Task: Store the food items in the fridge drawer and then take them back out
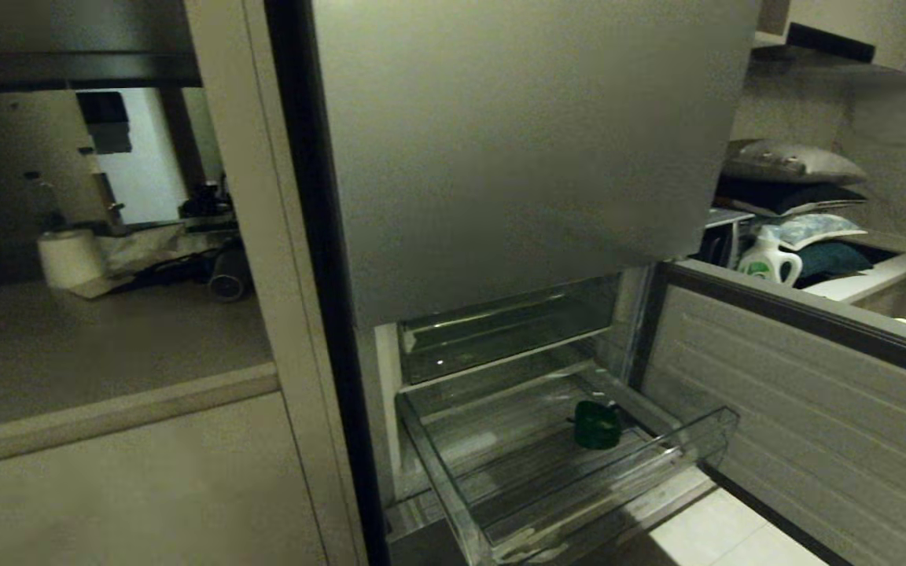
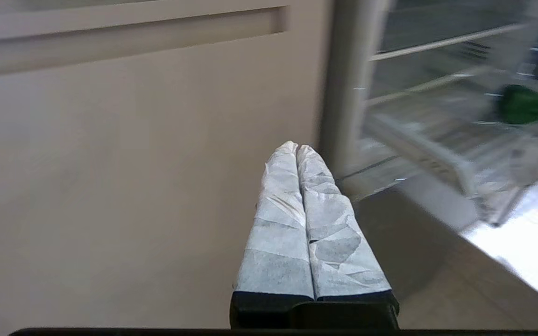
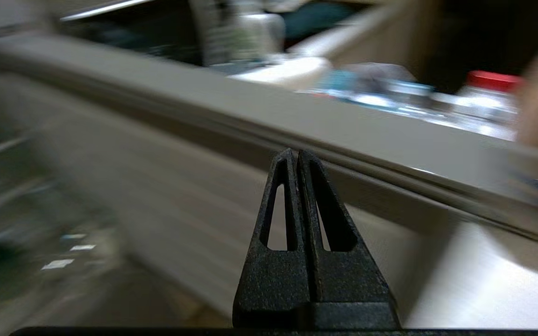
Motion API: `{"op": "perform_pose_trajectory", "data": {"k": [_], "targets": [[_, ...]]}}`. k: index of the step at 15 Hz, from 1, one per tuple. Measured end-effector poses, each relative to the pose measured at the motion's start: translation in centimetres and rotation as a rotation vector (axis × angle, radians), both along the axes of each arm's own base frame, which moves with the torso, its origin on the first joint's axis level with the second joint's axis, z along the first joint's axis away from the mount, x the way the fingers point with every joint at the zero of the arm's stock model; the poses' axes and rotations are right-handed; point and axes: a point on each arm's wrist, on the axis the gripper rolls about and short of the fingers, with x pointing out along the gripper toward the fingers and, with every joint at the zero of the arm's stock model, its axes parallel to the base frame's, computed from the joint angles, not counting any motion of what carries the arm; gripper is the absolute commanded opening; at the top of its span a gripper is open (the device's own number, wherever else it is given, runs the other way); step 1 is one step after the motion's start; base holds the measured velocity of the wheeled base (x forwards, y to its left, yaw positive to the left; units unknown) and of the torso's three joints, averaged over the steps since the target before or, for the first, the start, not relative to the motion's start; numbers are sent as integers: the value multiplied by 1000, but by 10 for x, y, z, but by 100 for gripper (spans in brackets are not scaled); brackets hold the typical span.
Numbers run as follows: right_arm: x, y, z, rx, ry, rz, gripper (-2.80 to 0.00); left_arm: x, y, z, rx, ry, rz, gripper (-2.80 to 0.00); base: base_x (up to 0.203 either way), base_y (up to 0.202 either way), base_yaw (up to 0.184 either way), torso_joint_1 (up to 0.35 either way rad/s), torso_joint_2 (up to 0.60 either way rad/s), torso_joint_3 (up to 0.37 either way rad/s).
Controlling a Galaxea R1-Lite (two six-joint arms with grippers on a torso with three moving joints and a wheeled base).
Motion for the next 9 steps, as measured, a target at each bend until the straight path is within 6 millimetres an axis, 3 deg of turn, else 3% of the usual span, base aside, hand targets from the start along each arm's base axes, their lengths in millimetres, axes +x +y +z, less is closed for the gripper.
{"op": "perform_pose_trajectory", "data": {"k": [9], "targets": [[11, 0, -10, 41, 32, 161, -280, 0, 0, 0, 0, 0, 0, -280, 1, -9, 171, 2, 3, 2]]}}
